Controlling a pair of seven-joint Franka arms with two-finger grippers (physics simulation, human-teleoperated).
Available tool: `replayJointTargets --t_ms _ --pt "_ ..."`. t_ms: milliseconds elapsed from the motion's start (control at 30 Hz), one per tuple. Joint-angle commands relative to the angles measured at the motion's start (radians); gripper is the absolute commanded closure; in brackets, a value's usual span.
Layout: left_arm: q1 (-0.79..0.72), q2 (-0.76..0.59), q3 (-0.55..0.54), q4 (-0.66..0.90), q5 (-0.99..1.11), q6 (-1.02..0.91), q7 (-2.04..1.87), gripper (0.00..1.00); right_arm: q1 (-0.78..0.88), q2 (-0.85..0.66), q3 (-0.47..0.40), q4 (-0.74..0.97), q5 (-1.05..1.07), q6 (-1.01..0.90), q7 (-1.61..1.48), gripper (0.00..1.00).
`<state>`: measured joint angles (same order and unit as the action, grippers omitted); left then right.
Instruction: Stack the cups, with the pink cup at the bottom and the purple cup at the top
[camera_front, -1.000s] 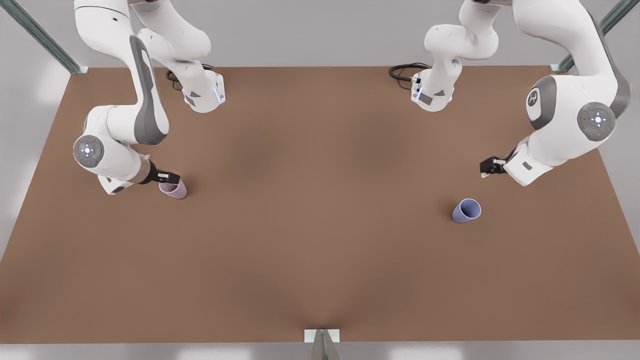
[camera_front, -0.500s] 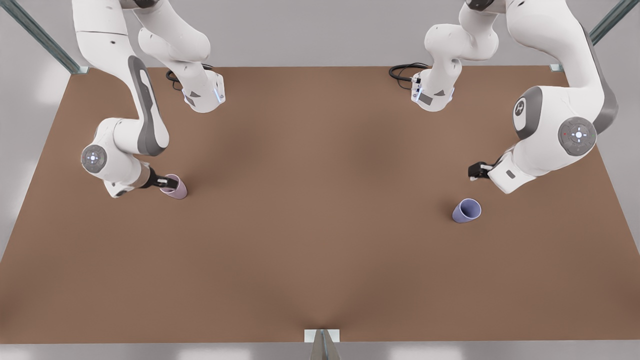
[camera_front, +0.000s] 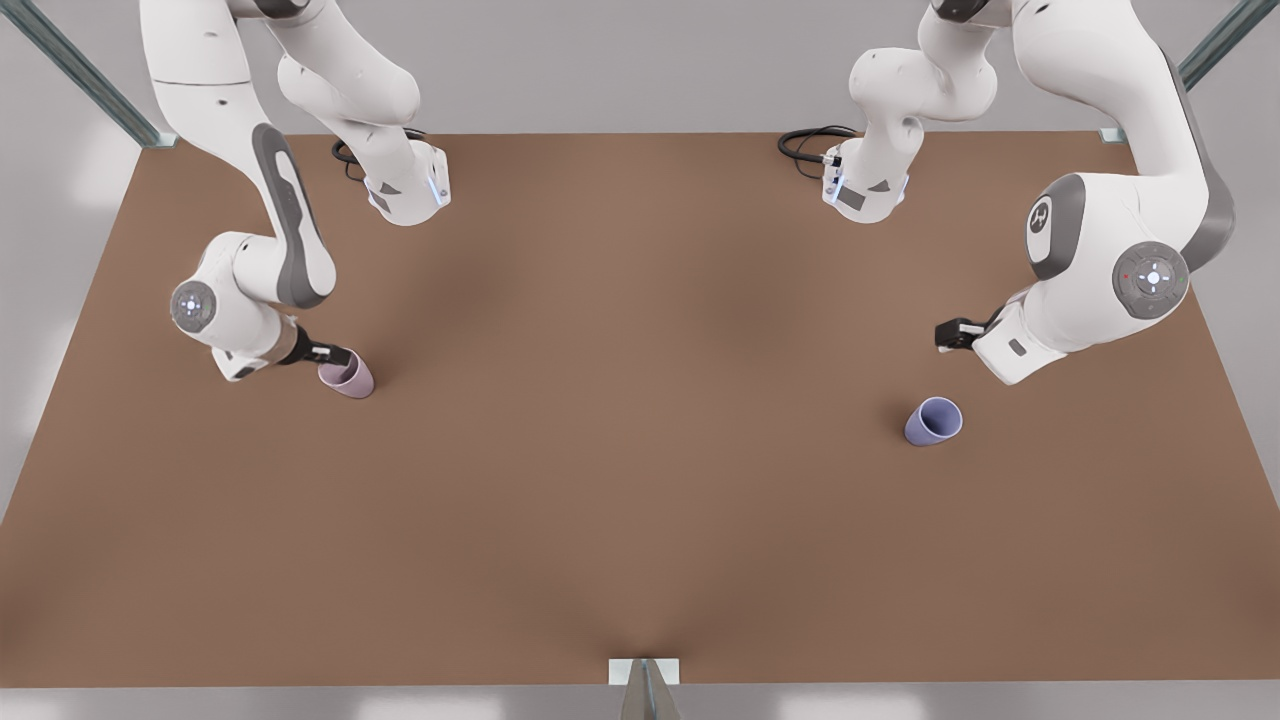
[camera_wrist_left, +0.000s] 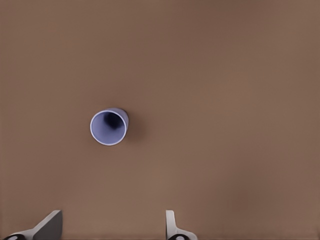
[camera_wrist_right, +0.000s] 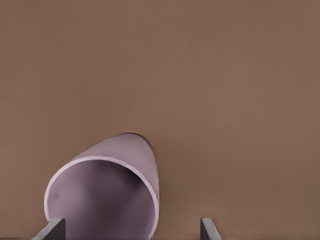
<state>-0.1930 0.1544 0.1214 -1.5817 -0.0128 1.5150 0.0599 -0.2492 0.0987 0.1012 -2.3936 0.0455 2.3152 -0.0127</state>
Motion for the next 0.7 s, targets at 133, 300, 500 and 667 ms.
replayJointTargets --t_ms 133,300,500,667 --pt "0.000 -0.006 0.000 0.002 0.001 -0.013 0.001 0.00 -0.053 0.047 0.000 -0.010 0.001 0.148 -0.188 0.04" --pt "0.000 -0.006 0.000 0.002 0.002 -0.013 0.003 0.00 -0.036 0.070 0.014 -0.029 0.001 0.147 -0.182 0.46" --pt "0.000 -0.003 0.000 0.000 0.005 -0.013 0.006 0.00 -0.018 0.093 0.017 -0.022 0.002 0.150 -0.171 0.79" --pt "0.000 -0.001 0.000 0.000 0.005 -0.013 0.006 0.00 -0.018 0.081 0.017 0.005 0.002 0.133 -0.173 0.79"
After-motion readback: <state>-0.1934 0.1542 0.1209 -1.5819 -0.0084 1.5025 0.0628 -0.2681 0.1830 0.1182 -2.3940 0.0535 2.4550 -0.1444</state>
